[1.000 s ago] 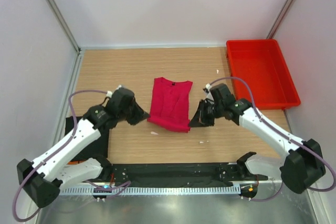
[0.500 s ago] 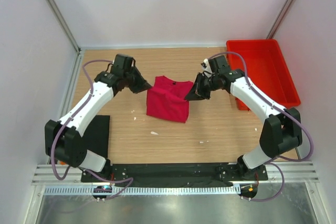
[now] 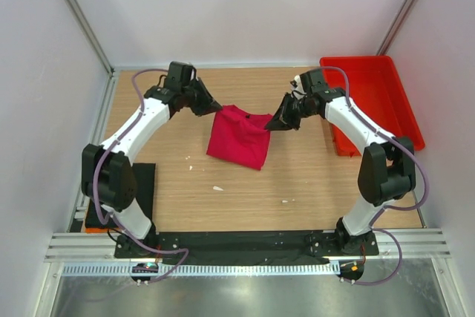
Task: Fold and stack the t-shirts
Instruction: Fold the tshirt
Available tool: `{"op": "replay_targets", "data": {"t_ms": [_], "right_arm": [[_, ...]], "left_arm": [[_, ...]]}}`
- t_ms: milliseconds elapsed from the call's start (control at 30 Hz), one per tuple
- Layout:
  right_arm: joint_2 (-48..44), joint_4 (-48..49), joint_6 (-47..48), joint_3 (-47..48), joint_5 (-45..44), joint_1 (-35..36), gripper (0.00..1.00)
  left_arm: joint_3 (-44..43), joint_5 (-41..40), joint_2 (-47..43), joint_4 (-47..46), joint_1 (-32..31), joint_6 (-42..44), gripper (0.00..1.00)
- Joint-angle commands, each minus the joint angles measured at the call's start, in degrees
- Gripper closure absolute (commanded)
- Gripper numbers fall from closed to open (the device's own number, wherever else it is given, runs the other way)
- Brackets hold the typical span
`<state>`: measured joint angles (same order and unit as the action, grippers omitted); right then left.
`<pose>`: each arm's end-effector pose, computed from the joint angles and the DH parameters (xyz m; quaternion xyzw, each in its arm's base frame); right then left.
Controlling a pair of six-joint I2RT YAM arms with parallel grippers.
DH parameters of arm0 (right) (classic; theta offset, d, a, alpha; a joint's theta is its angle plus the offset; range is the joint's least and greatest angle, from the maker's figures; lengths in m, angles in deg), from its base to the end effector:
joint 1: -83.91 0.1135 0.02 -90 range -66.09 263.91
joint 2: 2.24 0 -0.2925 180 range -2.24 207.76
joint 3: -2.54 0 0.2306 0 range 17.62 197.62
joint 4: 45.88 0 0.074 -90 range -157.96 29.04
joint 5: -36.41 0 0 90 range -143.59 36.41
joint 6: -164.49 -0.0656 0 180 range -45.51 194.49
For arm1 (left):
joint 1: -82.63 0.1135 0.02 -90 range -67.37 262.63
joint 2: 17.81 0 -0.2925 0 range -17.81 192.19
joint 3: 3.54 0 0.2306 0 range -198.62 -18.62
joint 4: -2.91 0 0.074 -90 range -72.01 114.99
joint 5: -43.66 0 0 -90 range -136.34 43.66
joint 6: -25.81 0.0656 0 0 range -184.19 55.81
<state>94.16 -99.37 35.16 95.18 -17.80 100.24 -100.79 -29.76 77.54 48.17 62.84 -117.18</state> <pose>0.3266 0.1357 0.2821 0.0971 0.9120 0.3860 0.0996 0.3486 -0.1453 0.3184 -0.2049 0.8871 -0.3390 0.2368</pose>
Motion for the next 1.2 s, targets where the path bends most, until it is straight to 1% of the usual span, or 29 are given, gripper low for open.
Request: {"op": "replay_targets", "data": {"t_ms": [0, 233, 300, 333, 367, 400, 433, 467, 500, 533, 567, 600, 633, 667, 700, 733, 767, 800, 833, 900, 933, 1000, 1100, 1167], "right_arm": [[0.19, 1.93, -0.04, 3.39, 1.65, -0.6, 0.99], [3.7, 5.01, 0.22, 4.71, 1.39, -2.45, 0.98], [5.37, 8.24, 0.22, 4.62, 0.51, -2.98, 0.97], [6.07, 9.75, 0.83, 4.44, -0.19, -3.76, 0.96], [8.08, 11.5, 1.53, 4.09, -2.98, -4.12, 0.95], [9.15, 15.43, 1.89, 3.74, -4.57, -4.73, 0.95], [10.64, 18.87, 2.41, 3.3, -5.29, -5.78, 0.95], [12.04, 22.29, 3.46, 3.47, -9.12, -7.1, 0.93], [16.15, 25.37, 5.65, 4.78, -10.46, -8.07, 0.8], [18.01, 25.49, 8.19, 6.62, -11.52, -8.69, 0.72], [19.6, 24.28, 9.18, 10.82, -13.36, -10.43, 0.62], [21.27, 21.65, 8.58, 12.77, -12.33, -11.15, 0.62], [21.11, 21.45, 8.13, 14.18, -11.8, -11.59, 0.62], [20.67, 19.1, 9.44, 15.07, -12.58, -11.59, 0.55], [19.8, 17.25, 10.32, 16.12, -12.94, -11.59, 0.5], [19.1, 15.67, 11.02, 17.35, -13.37, -11.59, 0.46], [18.57, 13.3, 11.9, 17.45, -13.29, -11.59, 0.44], [18.04, 12.23, 12.0, 17.45, -12.86, -11.5, 0.43], [16.73, 11.87, 11.91, 16.32, -12.33, -11.42, 0.43], [15.14, 13.44, 12.08, 14.38, -11.27, -10.98, 0.34], [14.35, 14.32, 12.17, 12.29, -9.96, -10.63, 0.32], [14.43, 14.77, 12.52, 11.13, -8.37, -10.1, 0.3], [15.05, 14.33, 12.0, 9.2, -8.37, -9.66, 0.31], [13.65, 15.56, 11.38, 6.04, -8.28, -9.22, 0.3]], "left_arm": [[-4.66, 3.19, 1.59, -4.07, 0.54, 2.63, 1.0], [-6.42, 3.46, 5.81, -5.12, 1.95, 4.56, 1.0], [-7.04, 3.9, 8.52, -7.31, 2.65, 5.7, 0.99], [-7.3, 4.94, 9.93, -10.02, 2.83, 6.49, 0.99], [-9.13, 4.87, 11.94, -10.83, 2.92, 7.63, 0.98], [-10.37, 4.78, 16.14, -12.06, 3.09, 9.03, 0.94], [-12.12, 5.48, 19.4, -13.72, 3.18, 14.09, 0.89], [-17.53, 3.31, 22.13, -12.61, 3.27, 16.23, 0.84], [-19.67, 2.07, 24.68, -12.94, 3.27, 18.52, 0.81], [-22.22, 1.62, 29.75, -12.95, 3.27, 22.45, 0.79], [-26.51, -1.69, 31.55, -12.69, 3.27, 22.93, 0.72], [-28.9, -1.03, 33.39, -12.16, 3.62, 22.93, 0.69], [-31.97, -0.33, 34.97, -8.07, 3.97, 23.02, 0.68], [-34.17, -2.67, 34.38, -6.72, 3.97, 23.46, 0.64], [-33.24, -3.82, 32.98, -6.71, 4.06, 23.72, 0.62], [-31.66, -4.1, 29.4, -8.01, 4.15, 23.9, 0.62], [-28.69, -4.36, 27.89, -8.29, 4.15, 24.07, 0.62], [-27.53, -4.71, 26.57, -7.94, 4.23, 23.73, 0.62], [-24.99, -3.76, 24.12, -6.81, 4.23, 23.38, 0.62], [-21.3, 0.44, 21.91, -6.62, 4.06, 24.42, 0.56], [-17.19, 2.13, 21.03, -7.75, 4.06, 25.04, 0.55], [-13.91, 3.28, 19.44, -8.29, 4.06, 25.75, 0.55], [-9.43, 3.99, 18.47, -6.8, 3.88, 25.92, 0.58], [-5.13, 4.6, 17.77, -8.02, 3.8, 25.4, 0.62]]}}
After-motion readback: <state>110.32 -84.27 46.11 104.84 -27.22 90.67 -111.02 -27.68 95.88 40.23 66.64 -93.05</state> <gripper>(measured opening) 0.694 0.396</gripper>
